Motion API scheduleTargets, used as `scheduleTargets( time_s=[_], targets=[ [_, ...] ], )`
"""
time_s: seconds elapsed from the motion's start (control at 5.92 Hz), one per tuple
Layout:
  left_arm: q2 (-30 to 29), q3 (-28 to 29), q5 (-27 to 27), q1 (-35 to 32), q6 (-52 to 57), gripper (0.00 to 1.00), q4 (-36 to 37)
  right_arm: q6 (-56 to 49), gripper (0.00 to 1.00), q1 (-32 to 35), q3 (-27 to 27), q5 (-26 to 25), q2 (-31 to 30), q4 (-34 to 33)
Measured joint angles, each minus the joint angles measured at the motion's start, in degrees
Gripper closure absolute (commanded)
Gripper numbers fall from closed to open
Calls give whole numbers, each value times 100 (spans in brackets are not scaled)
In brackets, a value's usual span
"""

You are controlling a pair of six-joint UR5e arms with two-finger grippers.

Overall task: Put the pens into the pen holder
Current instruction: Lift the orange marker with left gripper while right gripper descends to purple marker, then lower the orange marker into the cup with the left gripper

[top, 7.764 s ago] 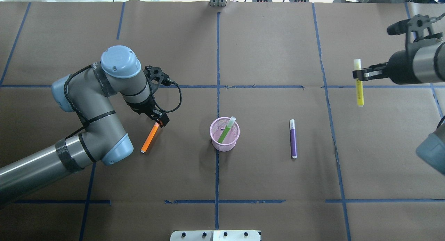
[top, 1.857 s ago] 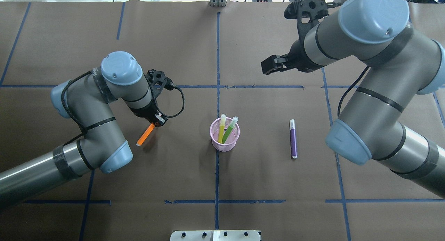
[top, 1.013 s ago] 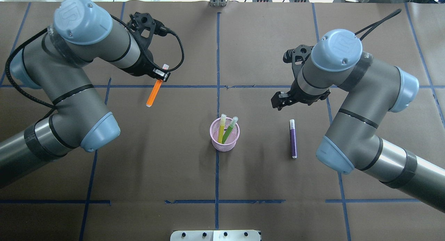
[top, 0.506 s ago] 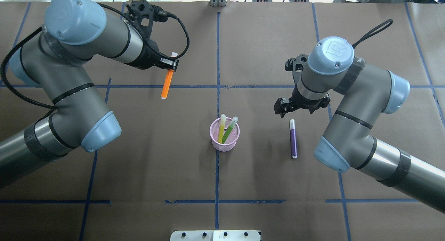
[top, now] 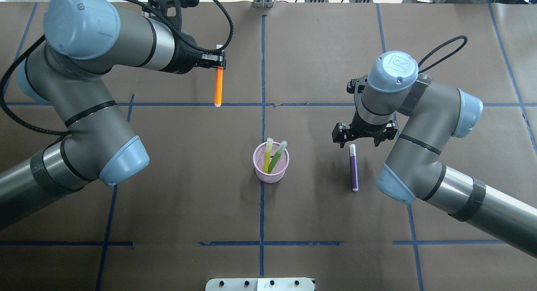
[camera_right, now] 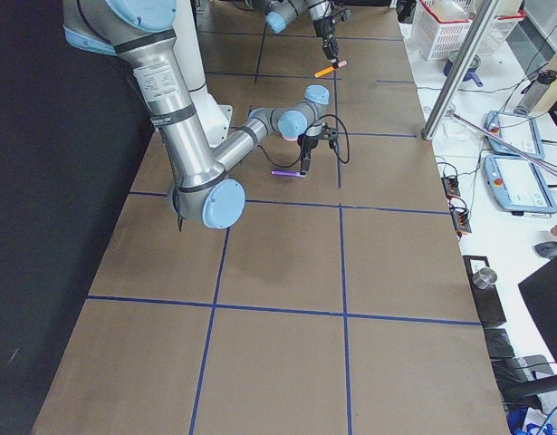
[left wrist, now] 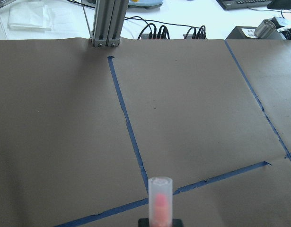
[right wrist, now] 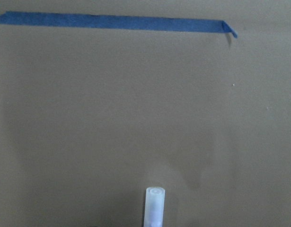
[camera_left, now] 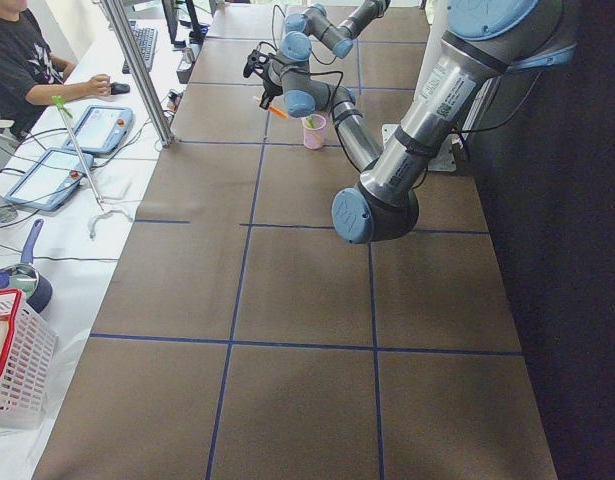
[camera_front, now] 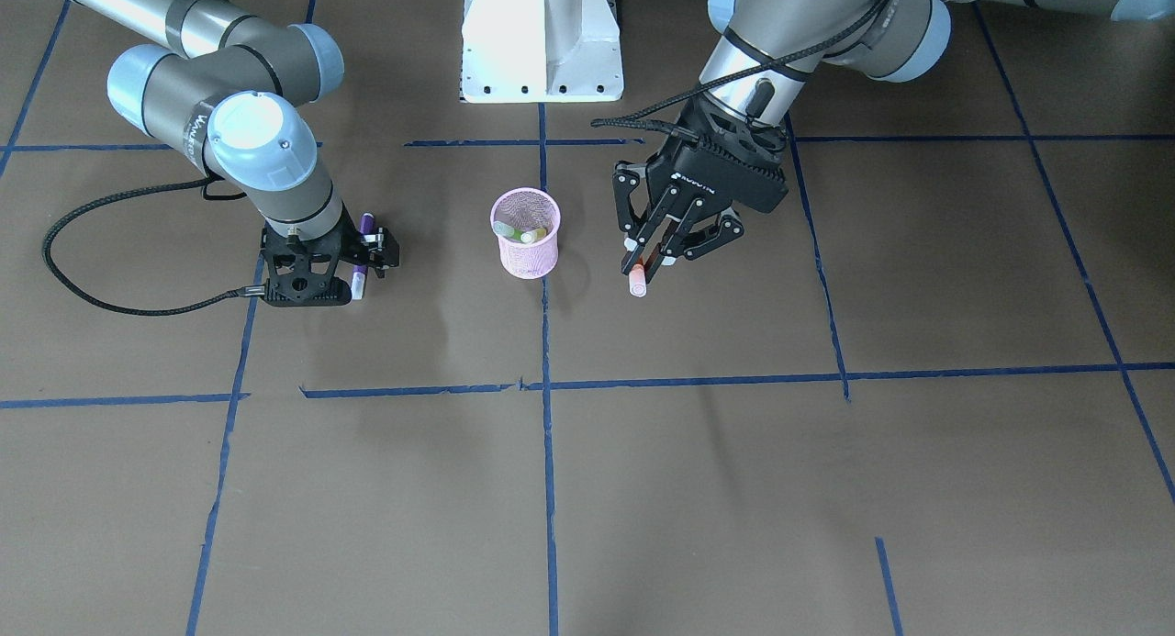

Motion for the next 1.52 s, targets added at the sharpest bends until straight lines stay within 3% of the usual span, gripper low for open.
scheduleTargets(
  time_s=[0.68,1.52],
  targets=[
    [-68,-3,629,418,-406,100,-165,250,0,-91,-355,137,33,553],
    [214,213,2789,1925,-704,100,-1644,310,0,-150,-336,143,9,615]
  ],
)
